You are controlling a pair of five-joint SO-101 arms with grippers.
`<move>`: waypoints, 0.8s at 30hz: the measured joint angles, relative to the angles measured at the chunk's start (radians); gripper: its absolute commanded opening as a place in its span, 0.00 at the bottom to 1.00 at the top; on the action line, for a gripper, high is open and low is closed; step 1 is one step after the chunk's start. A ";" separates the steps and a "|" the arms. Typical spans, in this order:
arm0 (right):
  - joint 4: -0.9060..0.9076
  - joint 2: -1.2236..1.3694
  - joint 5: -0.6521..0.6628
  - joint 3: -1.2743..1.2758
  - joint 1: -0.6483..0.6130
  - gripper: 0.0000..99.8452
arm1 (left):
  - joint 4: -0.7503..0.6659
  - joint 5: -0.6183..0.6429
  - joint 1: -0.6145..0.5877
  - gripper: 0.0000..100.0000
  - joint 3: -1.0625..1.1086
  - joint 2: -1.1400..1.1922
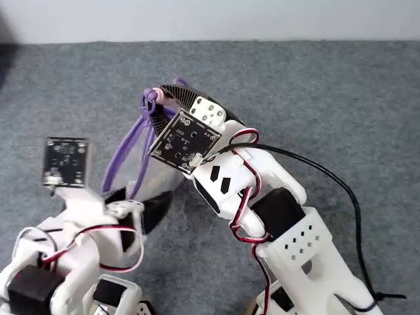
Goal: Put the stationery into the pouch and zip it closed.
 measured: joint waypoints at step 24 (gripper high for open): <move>0.531 -0.285 0.002 -0.002 -0.114 0.01 | -0.752 0.003 -0.071 0.14 0.245 0.012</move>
